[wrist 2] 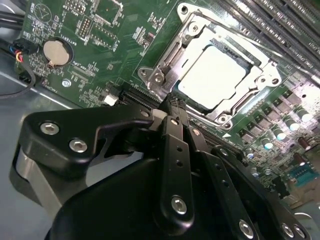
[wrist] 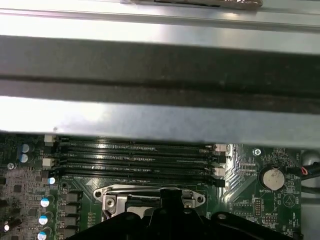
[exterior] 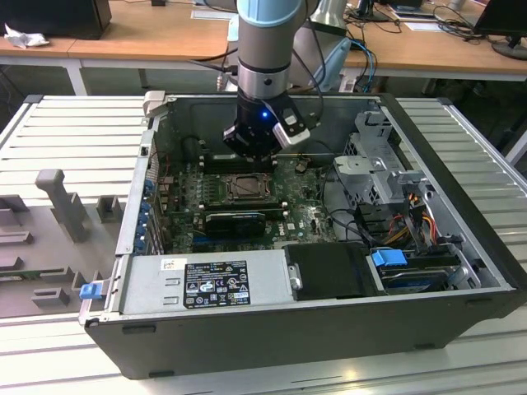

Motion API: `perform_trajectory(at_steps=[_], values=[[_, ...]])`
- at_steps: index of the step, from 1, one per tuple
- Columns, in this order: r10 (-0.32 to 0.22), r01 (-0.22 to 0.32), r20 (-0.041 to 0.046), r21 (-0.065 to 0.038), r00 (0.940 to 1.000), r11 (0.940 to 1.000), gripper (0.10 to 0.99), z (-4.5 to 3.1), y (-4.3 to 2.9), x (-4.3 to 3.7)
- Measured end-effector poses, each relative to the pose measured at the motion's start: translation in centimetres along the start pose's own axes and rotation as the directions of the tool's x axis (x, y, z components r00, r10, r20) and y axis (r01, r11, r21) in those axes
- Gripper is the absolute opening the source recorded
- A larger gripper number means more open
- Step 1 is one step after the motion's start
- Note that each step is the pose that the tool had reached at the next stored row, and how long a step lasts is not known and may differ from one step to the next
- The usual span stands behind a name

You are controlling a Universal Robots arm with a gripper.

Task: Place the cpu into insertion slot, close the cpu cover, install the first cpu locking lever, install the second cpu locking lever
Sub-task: 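Install the second cpu locking lever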

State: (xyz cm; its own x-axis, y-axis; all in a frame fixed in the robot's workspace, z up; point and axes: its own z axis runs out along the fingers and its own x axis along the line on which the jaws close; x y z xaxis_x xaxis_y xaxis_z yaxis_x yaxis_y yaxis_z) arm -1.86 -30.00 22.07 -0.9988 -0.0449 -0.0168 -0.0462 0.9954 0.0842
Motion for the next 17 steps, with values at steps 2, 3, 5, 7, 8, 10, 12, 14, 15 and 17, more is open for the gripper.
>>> perform_trajectory(at_steps=[2, 3, 5, 7, 8, 10, 12, 14, 15, 17], values=[[0.000, 0.000, 0.0001, 0.000, 1.0000, 1.0000, 0.106, -0.01, -0.20, 0.01], [0.000, 0.000, 0.0001, 0.000, 1.0000, 1.0000, 0.106, -0.02, -0.27, 0.01], [0.000, 0.000, 0.0001, 0.001, 1.0000, 1.0000, 0.106, -0.04, -0.28, 0.01], [0.000, 0.000, 0.0003, 0.006, 1.0000, 1.0000, 0.106, -0.28, -0.26, 0.00], [0.000, 0.000, 0.0004, 0.007, 1.0000, 1.0000, 0.106, -0.58, -0.24, 0.00], [0.000, 0.000, 0.0003, 0.008, 1.0000, 1.0000, 0.106, -1.19, -0.20, 0.00], [0.000, 0.000, 0.0004, 0.008, 1.0000, 1.0000, 0.106, -1.32, -0.30, 0.00], [0.000, 0.000, 0.0003, 0.008, 1.0000, 1.0000, 0.106, -1.35, -0.54, -0.01], [0.000, 0.000, 0.0003, 0.008, 1.0000, 1.0000, 0.106, -1.36, -0.70, 0.00], [0.000, 0.000, 0.0003, 0.008, 1.0000, 1.0000, 0.106, -1.38, -0.89, 0.00]])
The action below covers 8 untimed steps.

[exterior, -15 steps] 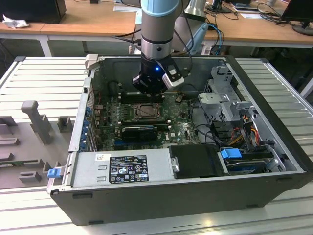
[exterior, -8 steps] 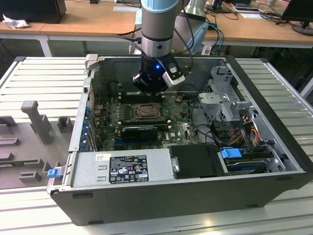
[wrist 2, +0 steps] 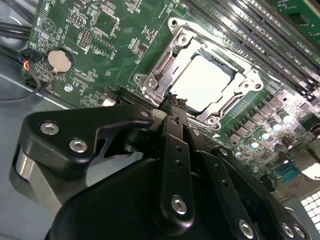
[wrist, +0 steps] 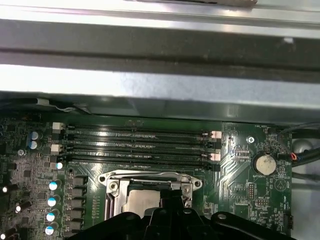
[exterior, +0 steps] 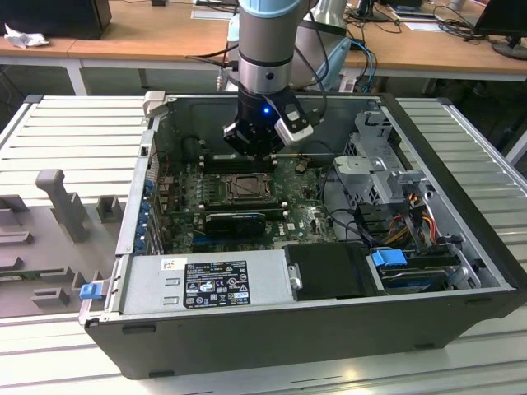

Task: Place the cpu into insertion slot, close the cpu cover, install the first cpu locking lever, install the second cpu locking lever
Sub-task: 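Install the second cpu locking lever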

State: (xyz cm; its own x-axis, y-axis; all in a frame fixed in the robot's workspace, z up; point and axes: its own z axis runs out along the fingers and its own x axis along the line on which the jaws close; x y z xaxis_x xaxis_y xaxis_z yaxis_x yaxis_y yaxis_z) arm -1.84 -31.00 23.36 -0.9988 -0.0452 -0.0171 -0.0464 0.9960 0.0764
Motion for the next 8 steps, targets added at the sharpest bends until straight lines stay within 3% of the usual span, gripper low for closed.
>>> perform_trajectory(at_steps=[8], values=[[0.000, 0.000, 0.0000, 0.000, 1.0000, 1.0000, 0.106, -0.37, -0.85, 0.04]])
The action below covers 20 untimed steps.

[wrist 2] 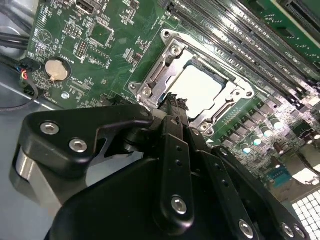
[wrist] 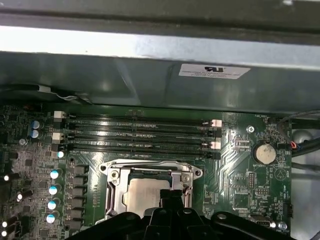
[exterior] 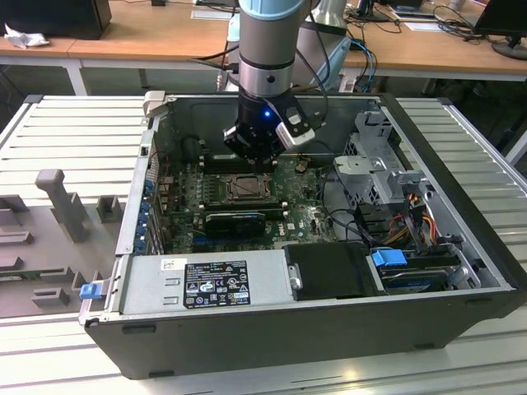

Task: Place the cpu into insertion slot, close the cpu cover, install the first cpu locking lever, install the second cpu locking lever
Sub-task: 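Install the second cpu locking lever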

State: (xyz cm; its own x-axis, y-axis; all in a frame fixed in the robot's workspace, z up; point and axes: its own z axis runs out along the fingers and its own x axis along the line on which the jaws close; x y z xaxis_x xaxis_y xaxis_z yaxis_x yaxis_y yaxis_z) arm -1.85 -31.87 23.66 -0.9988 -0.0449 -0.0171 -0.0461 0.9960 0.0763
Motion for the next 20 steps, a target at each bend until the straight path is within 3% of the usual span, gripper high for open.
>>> perform_trajectory(at_steps=[4, 8, 12, 18, 19, 20], values=[[0.000, 0.000, 0.0001, 0.000, 1.0000, 1.0000, 0.106, -0.55, -0.08, -0.01], [0.000, 0.000, 0.0001, 0.000, 1.0000, 1.0000, 0.106, -0.76, -2.66, 0.11], [0.000, 0.000, 0.0001, 0.000, 1.0000, 1.0000, 0.106, -1.05, -2.76, 0.10], [0.000, 0.000, 0.0000, 0.000, 1.0000, 1.0000, 0.106, -1.22, -4.96, 0.21], [0.000, 0.000, 0.0001, -0.004, 1.0000, 1.0000, 0.106, -1.23, -5.26, 0.22], [0.000, 0.000, 0.0006, -0.018, 1.0000, 0.9998, 0.106, -1.26, -5.65, 0.24]])
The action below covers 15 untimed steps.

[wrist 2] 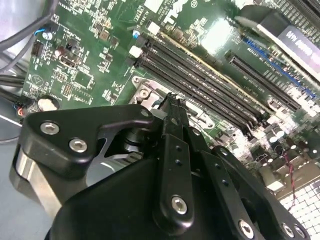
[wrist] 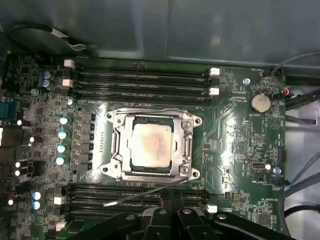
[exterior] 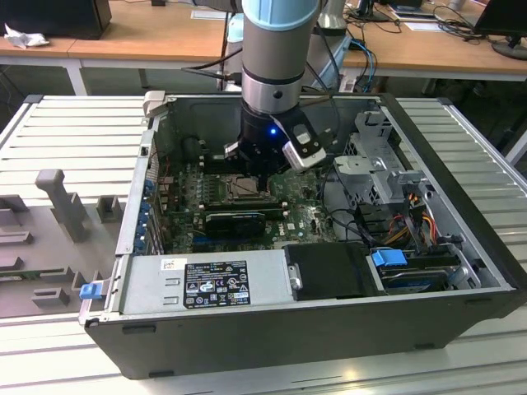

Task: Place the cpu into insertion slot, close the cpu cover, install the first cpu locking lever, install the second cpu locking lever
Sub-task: 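Install the second cpu locking lever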

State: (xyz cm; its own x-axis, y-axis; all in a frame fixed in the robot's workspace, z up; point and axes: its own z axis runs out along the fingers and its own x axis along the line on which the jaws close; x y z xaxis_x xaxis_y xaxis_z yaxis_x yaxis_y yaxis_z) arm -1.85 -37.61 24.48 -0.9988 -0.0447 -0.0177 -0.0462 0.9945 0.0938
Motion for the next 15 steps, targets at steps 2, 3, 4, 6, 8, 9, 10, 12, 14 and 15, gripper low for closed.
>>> perform_trajectory(at_steps=[2, 3, 4, 6, 8, 9, 10, 12, 14, 15], values=[[0.000, 0.000, 0.0009, -0.019, 1.0000, 0.9998, 0.106, 0.04, -0.54, 0.42], [-0.001, 0.001, 0.0011, -0.023, 1.0000, 0.9997, 0.106, 0.12, -0.55, 1.02], [-0.001, 0.001, 0.0012, -0.025, 1.0000, 0.9997, 0.106, 0.19, -0.53, 1.41], [-0.001, 0.001, 0.0014, -0.029, 1.0000, 0.9996, 0.106, 0.33, -0.50, 2.39], [-0.001, 0.001, 0.0014, -0.031, 1.0000, 0.9995, 0.106, 0.83, -0.52, 3.13], [-0.002, 0.002, 0.0013, -0.031, 1.0000, 0.9995, 0.106, 1.12, -0.49, 3.16], [-0.002, 0.002, 0.0013, -0.031, 1.0000, 0.9995, 0.106, 1.46, -0.45, 3.16], [-0.003, 0.003, 0.0012, -0.031, 1.0000, 0.9995, 0.106, 1.94, -0.40, 3.24], [-0.005, 0.005, 0.0009, -0.031, 1.0000, 0.9995, 0.106, 2.42, -0.38, 3.61], [-0.006, 0.006, 0.0009, -0.032, 1.0000, 0.9995, 0.106, 2.57, -0.38, 3.88]])
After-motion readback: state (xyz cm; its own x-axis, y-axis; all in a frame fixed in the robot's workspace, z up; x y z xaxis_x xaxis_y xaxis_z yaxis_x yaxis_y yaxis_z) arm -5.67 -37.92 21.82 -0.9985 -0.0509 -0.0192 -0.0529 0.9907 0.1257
